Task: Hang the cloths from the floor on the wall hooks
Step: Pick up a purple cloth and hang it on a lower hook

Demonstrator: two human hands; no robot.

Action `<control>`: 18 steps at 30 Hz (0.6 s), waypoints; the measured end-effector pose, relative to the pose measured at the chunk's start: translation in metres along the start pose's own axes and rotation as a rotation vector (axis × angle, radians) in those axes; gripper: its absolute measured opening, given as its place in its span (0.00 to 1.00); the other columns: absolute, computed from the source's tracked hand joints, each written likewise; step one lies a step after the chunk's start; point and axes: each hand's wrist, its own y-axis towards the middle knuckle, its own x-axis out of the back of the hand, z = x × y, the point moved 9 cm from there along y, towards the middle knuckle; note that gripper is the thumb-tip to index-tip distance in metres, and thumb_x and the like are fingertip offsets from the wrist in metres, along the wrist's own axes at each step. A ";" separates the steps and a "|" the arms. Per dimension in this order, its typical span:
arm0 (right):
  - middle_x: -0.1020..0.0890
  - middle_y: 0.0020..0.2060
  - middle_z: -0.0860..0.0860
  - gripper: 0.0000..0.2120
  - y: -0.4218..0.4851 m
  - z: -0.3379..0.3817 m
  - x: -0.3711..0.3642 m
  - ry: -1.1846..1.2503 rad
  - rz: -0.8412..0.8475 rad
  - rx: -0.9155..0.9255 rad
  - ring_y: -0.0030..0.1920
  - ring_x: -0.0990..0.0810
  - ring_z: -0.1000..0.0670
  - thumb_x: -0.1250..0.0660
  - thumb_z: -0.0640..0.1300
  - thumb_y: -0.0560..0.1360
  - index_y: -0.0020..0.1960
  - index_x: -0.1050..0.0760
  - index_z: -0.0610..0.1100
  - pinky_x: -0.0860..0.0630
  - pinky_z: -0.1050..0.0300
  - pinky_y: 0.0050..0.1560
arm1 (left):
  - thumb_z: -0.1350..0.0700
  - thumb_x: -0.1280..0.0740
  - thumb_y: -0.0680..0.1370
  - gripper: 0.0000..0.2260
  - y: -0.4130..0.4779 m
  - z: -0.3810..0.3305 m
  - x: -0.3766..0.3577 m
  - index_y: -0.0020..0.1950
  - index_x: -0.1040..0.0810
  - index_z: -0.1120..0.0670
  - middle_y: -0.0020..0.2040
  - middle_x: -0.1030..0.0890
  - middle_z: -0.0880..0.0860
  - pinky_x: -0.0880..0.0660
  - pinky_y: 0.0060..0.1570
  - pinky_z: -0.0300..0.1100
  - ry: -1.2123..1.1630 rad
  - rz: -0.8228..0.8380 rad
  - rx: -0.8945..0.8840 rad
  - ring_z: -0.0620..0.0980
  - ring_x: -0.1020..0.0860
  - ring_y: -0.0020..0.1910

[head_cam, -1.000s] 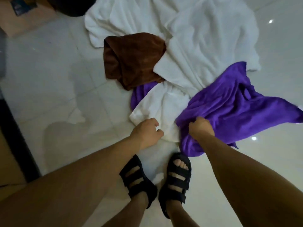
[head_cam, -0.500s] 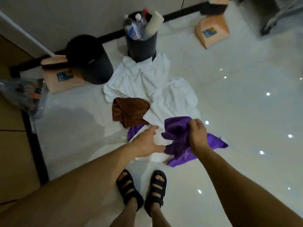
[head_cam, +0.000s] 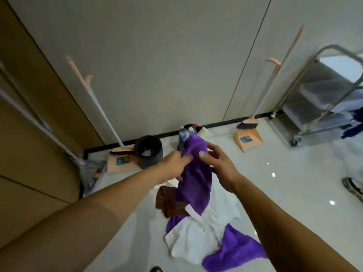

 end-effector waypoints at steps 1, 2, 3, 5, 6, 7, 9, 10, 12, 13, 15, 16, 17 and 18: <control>0.17 0.52 0.57 0.29 -0.004 0.012 -0.016 -0.078 0.075 0.036 0.51 0.17 0.55 0.21 0.49 0.65 0.62 0.28 0.58 0.21 0.64 0.43 | 0.51 0.38 0.79 0.09 -0.007 -0.013 0.019 0.45 0.21 0.54 0.35 0.20 0.54 0.26 0.26 0.42 -0.047 -0.061 0.000 0.51 0.22 0.30; 0.17 0.53 0.58 0.33 -0.007 0.022 -0.031 -0.180 0.132 0.086 0.52 0.18 0.57 0.19 0.46 0.63 0.62 0.29 0.59 0.21 0.66 0.45 | 0.52 0.38 0.78 0.09 -0.016 -0.025 0.037 0.44 0.21 0.55 0.33 0.21 0.54 0.28 0.23 0.40 -0.062 -0.122 -0.006 0.50 0.23 0.25; 0.19 0.54 0.60 0.37 -0.010 0.033 -0.044 -0.296 0.170 0.146 0.53 0.19 0.59 0.18 0.44 0.61 0.64 0.31 0.58 0.22 0.67 0.48 | 0.54 0.38 0.78 0.09 -0.025 -0.037 0.053 0.44 0.21 0.57 0.30 0.22 0.54 0.30 0.21 0.38 -0.055 -0.180 -0.013 0.48 0.26 0.21; 0.23 0.54 0.66 0.39 -0.012 0.054 -0.066 -0.502 0.180 0.261 0.53 0.22 0.64 0.19 0.44 0.62 0.65 0.36 0.59 0.25 0.71 0.51 | 0.54 0.38 0.77 0.11 -0.046 -0.055 0.083 0.44 0.22 0.60 0.26 0.24 0.55 0.34 0.19 0.36 0.007 -0.289 -0.026 0.50 0.29 0.18; 0.24 0.54 0.66 0.37 -0.013 0.065 -0.072 -0.568 0.156 0.308 0.52 0.23 0.64 0.20 0.45 0.64 0.66 0.36 0.58 0.24 0.69 0.53 | 0.53 0.38 0.77 0.12 -0.059 -0.062 0.097 0.44 0.22 0.61 0.26 0.24 0.56 0.34 0.21 0.36 0.033 -0.351 -0.026 0.52 0.29 0.19; 0.23 0.53 0.64 0.34 -0.014 0.075 -0.076 -0.602 0.127 0.344 0.52 0.22 0.62 0.22 0.46 0.66 0.67 0.34 0.56 0.23 0.64 0.55 | 0.53 0.37 0.76 0.12 -0.072 -0.067 0.110 0.45 0.22 0.61 0.28 0.23 0.58 0.33 0.23 0.37 0.037 -0.417 -0.027 0.53 0.28 0.20; 0.20 0.55 0.56 0.27 -0.019 0.094 -0.086 -0.617 0.125 0.405 0.54 0.20 0.55 0.25 0.49 0.70 0.67 0.30 0.51 0.23 0.52 0.58 | 0.53 0.36 0.75 0.10 -0.098 -0.077 0.132 0.47 0.22 0.59 0.32 0.21 0.61 0.31 0.26 0.41 0.006 -0.532 -0.045 0.54 0.26 0.24; 0.19 0.55 0.55 0.25 -0.025 0.103 -0.093 -0.636 0.156 0.434 0.54 0.20 0.54 0.26 0.50 0.72 0.66 0.29 0.51 0.23 0.50 0.59 | 0.53 0.37 0.74 0.09 -0.110 -0.081 0.139 0.48 0.23 0.59 0.33 0.21 0.61 0.31 0.26 0.41 -0.022 -0.570 -0.046 0.54 0.26 0.24; 0.19 0.54 0.56 0.22 -0.034 0.115 -0.109 -0.697 0.245 0.458 0.55 0.20 0.54 0.28 0.52 0.73 0.65 0.28 0.51 0.24 0.50 0.59 | 0.56 0.38 0.74 0.06 -0.132 -0.088 0.151 0.45 0.25 0.57 0.33 0.24 0.59 0.32 0.26 0.41 -0.099 -0.633 -0.049 0.53 0.27 0.26; 0.20 0.56 0.57 0.25 -0.037 0.119 -0.116 -0.718 0.288 0.451 0.57 0.21 0.55 0.28 0.54 0.73 0.67 0.29 0.51 0.24 0.51 0.59 | 0.57 0.39 0.74 0.04 -0.142 -0.093 0.156 0.43 0.25 0.56 0.34 0.25 0.57 0.31 0.26 0.41 -0.133 -0.665 -0.066 0.53 0.27 0.27; 0.26 0.62 0.58 0.37 -0.047 0.129 -0.133 -0.694 0.358 0.438 0.63 0.26 0.56 0.25 0.56 0.69 0.73 0.37 0.51 0.26 0.54 0.63 | 0.59 0.39 0.74 0.04 -0.163 -0.105 0.163 0.45 0.25 0.53 0.37 0.27 0.57 0.30 0.24 0.40 -0.228 -0.699 -0.106 0.52 0.28 0.29; 0.27 0.64 0.59 0.42 -0.054 0.136 -0.144 -0.630 0.408 0.444 0.63 0.26 0.57 0.23 0.56 0.67 0.74 0.39 0.52 0.26 0.57 0.62 | 0.60 0.38 0.74 0.08 -0.172 -0.111 0.163 0.52 0.26 0.52 0.41 0.26 0.58 0.30 0.23 0.39 -0.293 -0.691 -0.119 0.51 0.27 0.30; 0.25 0.62 0.60 0.42 -0.061 0.144 -0.156 -0.572 0.458 0.475 0.60 0.24 0.59 0.21 0.55 0.65 0.73 0.39 0.54 0.25 0.62 0.59 | 0.61 0.39 0.75 0.15 -0.178 -0.113 0.162 0.60 0.28 0.50 0.44 0.25 0.59 0.29 0.22 0.39 -0.364 -0.676 -0.125 0.50 0.26 0.29; 0.23 0.58 0.62 0.40 -0.067 0.152 -0.166 -0.565 0.476 0.530 0.56 0.22 0.61 0.20 0.54 0.63 0.70 0.36 0.57 0.25 0.67 0.55 | 0.63 0.39 0.76 0.18 -0.186 -0.115 0.162 0.64 0.30 0.49 0.45 0.25 0.59 0.29 0.21 0.39 -0.428 -0.674 -0.127 0.49 0.26 0.28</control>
